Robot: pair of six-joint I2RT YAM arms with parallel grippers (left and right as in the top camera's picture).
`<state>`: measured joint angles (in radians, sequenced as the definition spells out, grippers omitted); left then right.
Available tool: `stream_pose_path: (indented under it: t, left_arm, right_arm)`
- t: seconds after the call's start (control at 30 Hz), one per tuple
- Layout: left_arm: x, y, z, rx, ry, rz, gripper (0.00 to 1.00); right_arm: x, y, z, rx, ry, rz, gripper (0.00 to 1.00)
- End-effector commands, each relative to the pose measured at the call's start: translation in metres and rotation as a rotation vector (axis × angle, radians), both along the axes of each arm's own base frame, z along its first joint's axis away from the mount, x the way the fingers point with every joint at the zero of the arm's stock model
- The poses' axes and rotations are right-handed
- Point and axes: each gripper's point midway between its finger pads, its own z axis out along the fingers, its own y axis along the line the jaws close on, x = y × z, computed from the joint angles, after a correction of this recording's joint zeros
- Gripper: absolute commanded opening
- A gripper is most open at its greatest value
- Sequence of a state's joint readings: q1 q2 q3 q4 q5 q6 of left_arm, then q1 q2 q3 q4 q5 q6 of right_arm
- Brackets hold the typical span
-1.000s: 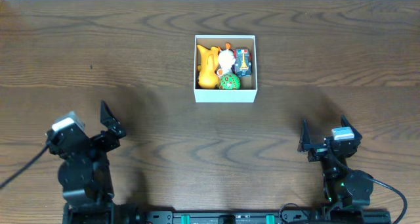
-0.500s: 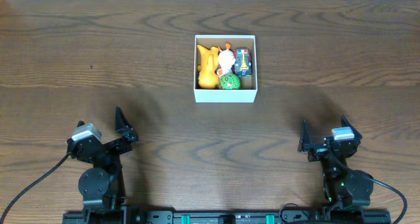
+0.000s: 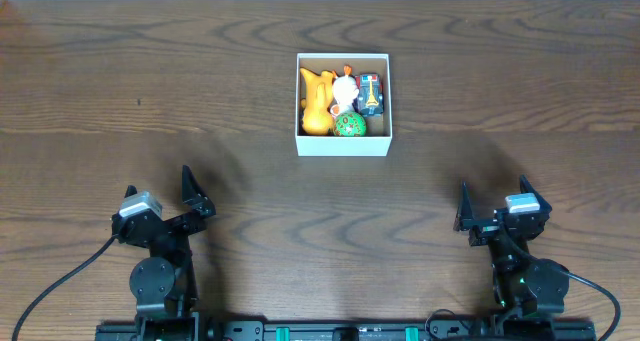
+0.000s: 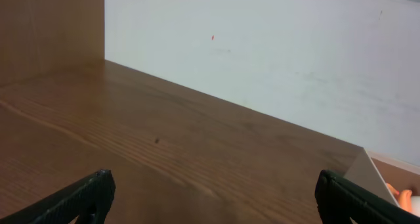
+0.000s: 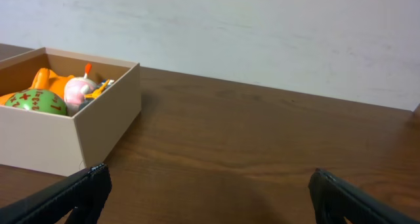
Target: Pack container
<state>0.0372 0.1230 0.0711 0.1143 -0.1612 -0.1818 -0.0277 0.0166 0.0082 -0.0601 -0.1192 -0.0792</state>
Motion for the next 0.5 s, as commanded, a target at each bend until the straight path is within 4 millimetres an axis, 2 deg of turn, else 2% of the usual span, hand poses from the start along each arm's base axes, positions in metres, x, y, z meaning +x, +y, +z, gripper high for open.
stream_pose_path:
  t: [0.0, 0.47]
  left_arm:
    - [0.000, -0.002, -0.007, 0.012, 0.001, -0.010, 0.98]
    - [0.003, -0.021, -0.027, 0.006, 0.043, -0.125, 0.98]
  right_arm:
    - [0.000, 0.002, 0.000, 0.015, 0.000, 0.005, 0.99]
    - [0.000, 0.002, 0.000, 0.015, 0.000, 0.005, 0.99]
